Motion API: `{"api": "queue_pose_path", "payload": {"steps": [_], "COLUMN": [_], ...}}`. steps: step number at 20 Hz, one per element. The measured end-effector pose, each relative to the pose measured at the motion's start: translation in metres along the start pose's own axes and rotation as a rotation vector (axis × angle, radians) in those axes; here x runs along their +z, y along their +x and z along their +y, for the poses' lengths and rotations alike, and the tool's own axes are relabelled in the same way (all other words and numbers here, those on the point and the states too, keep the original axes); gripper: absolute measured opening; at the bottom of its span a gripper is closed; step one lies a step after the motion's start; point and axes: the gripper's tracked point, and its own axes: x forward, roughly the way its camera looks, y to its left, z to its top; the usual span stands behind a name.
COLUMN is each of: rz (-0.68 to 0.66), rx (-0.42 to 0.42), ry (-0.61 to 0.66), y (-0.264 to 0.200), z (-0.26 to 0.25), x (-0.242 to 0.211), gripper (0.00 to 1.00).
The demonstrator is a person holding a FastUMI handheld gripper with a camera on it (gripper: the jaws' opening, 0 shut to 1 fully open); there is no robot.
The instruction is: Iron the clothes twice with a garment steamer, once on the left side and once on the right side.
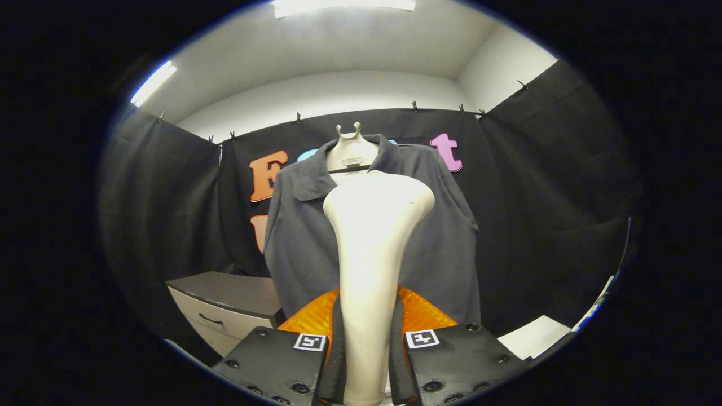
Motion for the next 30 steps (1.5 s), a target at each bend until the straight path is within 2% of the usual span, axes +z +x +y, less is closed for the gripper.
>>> {"api": "queue_pose_path", "payload": {"steps": [5,12,16,22,30], "rz": [-0.002,0.037,0.064,0.091,0.168], "rx": [-0.065,-0.055,-0.051,-0.064,-0.083], "ry": [-0.034,-0.003,0.023,0.022,0.008], "y": [0.035,0.095,0.113,0.117,0.09], "z": [-0.048,-0.066,-0.069,-0.078,-0.083], "x": [0.015,-0.001,-0.018,-0.042,-0.101], "gripper": [0.37,0.37,0.37,0.37,0.37]}}
